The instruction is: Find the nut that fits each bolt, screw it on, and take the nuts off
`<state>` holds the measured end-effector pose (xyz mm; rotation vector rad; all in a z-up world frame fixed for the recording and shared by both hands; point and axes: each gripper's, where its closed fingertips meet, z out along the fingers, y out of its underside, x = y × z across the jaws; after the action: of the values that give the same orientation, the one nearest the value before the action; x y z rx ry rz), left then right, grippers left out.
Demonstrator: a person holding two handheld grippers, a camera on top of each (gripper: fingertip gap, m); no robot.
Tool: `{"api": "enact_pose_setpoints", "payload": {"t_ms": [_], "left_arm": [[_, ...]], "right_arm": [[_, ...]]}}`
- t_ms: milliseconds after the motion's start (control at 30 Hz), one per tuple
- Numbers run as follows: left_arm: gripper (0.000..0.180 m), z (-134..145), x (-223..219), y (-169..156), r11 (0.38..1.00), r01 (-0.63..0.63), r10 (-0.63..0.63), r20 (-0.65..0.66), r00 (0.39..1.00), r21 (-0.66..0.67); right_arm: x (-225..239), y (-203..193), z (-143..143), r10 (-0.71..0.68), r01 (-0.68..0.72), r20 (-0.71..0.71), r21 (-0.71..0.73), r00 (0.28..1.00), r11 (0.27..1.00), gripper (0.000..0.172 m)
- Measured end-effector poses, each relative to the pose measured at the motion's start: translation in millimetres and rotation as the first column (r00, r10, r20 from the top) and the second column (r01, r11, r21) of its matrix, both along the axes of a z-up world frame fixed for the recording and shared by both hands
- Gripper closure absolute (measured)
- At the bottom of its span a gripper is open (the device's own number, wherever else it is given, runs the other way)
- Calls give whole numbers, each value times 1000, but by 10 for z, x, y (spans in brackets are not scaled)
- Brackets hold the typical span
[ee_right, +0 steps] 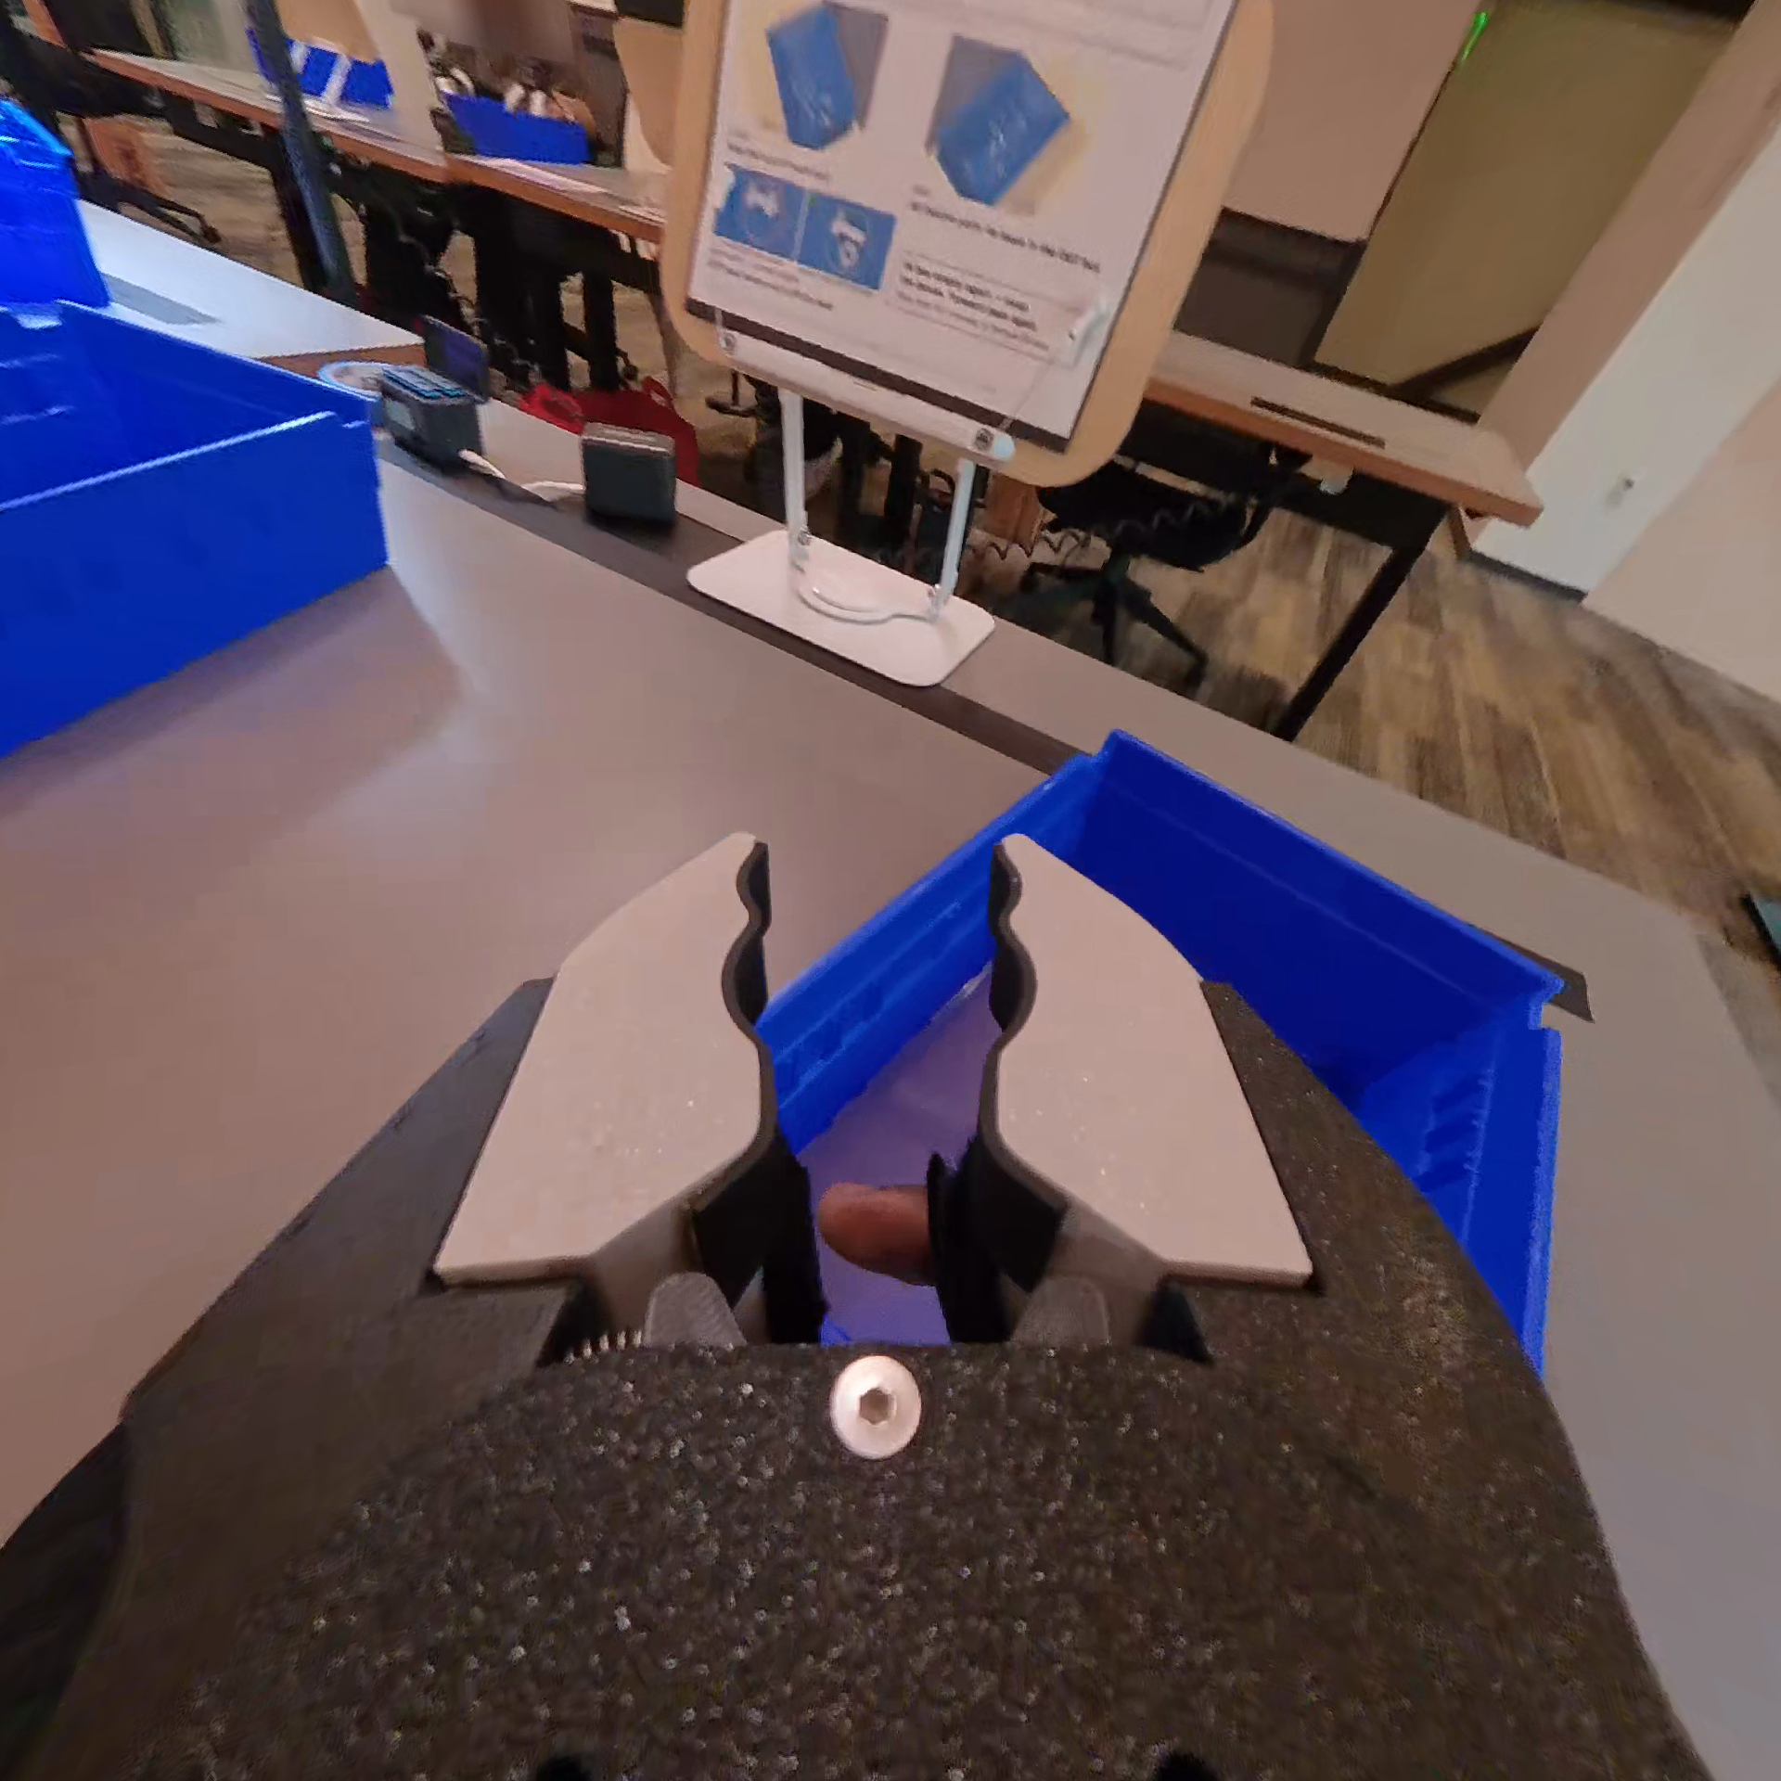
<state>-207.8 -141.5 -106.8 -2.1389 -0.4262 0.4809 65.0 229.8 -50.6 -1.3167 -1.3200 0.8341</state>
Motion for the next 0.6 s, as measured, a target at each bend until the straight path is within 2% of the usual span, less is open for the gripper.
{"api": "enact_pose_setpoints", "payload": {"t_ms": [167,333,600], "left_arm": [[142,-156,-709,-147,979,-129,148,113,983,-161],[143,-487,-1225,-154,928,-154,270,325,907,-340],[145,-976,-1526,-229,806,-113,425,436,793,-582]], "right_arm": [[100,-152,163,28,-26,-47,41,998,999,130],[173,-183,272,20,-15,-77,65,997,998,130],[275,-194,388,13,-3,-117,79,993,997,130]]}}
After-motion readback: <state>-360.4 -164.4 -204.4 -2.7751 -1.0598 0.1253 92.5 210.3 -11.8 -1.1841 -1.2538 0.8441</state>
